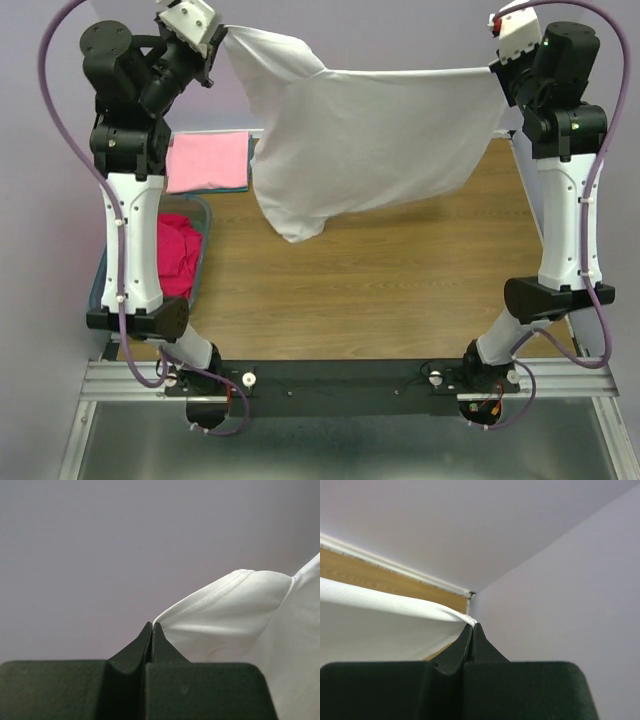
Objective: Fold and stack the t-shirts
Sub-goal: Flatten the tshirt out
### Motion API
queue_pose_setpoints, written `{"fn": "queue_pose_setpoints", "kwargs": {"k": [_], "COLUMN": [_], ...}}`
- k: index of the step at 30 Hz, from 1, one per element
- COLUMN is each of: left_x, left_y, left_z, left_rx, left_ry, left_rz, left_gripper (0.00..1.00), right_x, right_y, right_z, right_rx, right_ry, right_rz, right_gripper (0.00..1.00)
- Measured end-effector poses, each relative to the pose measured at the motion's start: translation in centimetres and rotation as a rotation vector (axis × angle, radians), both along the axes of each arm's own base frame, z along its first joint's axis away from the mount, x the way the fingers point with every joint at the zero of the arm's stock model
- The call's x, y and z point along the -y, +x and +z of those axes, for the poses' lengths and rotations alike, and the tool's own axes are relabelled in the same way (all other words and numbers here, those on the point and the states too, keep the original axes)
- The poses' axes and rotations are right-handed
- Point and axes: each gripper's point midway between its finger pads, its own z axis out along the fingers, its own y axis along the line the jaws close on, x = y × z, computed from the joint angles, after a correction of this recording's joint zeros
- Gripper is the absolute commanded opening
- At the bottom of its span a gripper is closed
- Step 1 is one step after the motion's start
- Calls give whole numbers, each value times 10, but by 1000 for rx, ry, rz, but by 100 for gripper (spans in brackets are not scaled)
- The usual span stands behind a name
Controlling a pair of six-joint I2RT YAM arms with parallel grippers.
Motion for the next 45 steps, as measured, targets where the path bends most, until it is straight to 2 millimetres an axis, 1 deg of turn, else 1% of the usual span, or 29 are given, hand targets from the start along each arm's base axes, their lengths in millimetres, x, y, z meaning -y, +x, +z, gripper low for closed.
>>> {"fn": "queue_pose_setpoints", "kwargs": {"k": [2, 4, 5, 7, 8, 10, 11, 12, 13, 17, 18, 19, 21, 24, 26, 28, 29, 31, 32, 33, 34, 35, 36, 37, 39, 40, 42, 43, 45], "left_x": [-1, -3, -4, -5, -7, -9, -11, -12, -14, -21, -22, -24, -29, -34, -35, -35, -34, -33, -30, -29, -27, -23, -21, -17, -13, -10, -6, -3, 3], "left_y": [-15, -29, -41, -59, -75, -98, -121, -134, -158, -245, -267, -285, -322, -347, -347, -332, -319, -282, -258, -246, -215, -192, -171, -152, -125, -105, -83, -76, -59], "left_z": [16, 20, 23, 21, 25, 27, 37, 42, 46, 73, 81, 87, 101, 119, 123, 124, 121, 104, 85, 74, 46, 20, -6, -35, -81, -121, -181, -203, -249], "left_rx": [54, 71, 93, 102, 127, 151, 199, 225, 259, 415, 463, 502, 584, 651, 648, 622, 596, 517, 455, 421, 333, 258, 184, 115, 3, -95, -230, -283, -390], "left_ry": [-22, -37, -45, -55, -63, -70, -77, -80, -84, -99, -103, -108, -121, -135, -134, -125, -119, -93, -72, -59, -34, -11, 8, 30, 56, 71, 90, 96, 109], "left_rz": [-3, -6, -7, -7, -6, -1, 1, 2, 4, 3, 3, 6, 16, 33, 39, 46, 50, 62, 63, 63, 61, 52, 45, 28, 10, -3, -28, -38, -60], "left_gripper": [0, 0, 0, 0, 0, 0, 0, 0, 0, 0, 0, 0, 0, 0, 0, 0, 0, 0, 0, 0, 0, 0, 0, 0, 0, 0, 0, 0, 0], "right_x": [2, 4, 5, 6, 7, 10, 11, 12, 13, 16, 17, 17, 18, 17, 15, 13, 11, 7, 4, 1, -3, -5, -9, -13, -19, -21, -24, -26, -28], "right_y": [-5, -13, -20, -35, -45, -74, -86, -104, -116, -191, -201, -220, -243, -252, -246, -228, -217, -196, -178, -169, -151, -143, -129, -117, -103, -100, -97, -97, -93], "right_z": [17, 27, 33, 39, 43, 58, 66, 77, 84, 130, 136, 147, 162, 177, 175, 166, 159, 139, 119, 105, 73, 59, 31, -2, -64, -94, -142, -171, -205], "right_rx": [48, 73, 87, 104, 114, 158, 182, 221, 246, 423, 450, 497, 564, 618, 610, 571, 545, 484, 430, 390, 302, 266, 196, 116, -28, -96, -205, -273, -338], "right_ry": [-2, -2, 0, 5, 9, 18, 25, 31, 36, 73, 77, 84, 93, 95, 91, 79, 71, 54, 41, 34, 21, 13, 6, -3, -10, -14, -19, -22, -25], "right_rz": [-8, -11, -12, -13, -14, -14, -13, -12, -10, 13, 18, 26, 39, 52, 56, 62, 66, 76, 88, 98, 115, 124, 138, 158, 188, 204, 224, 238, 252], "right_gripper": [1, 0, 1, 0, 1, 1, 0, 1, 1, 1, 1, 1, 1, 1, 1, 1, 1, 1, 1, 0, 0, 1, 0, 1, 0, 1, 1, 0, 0]}}
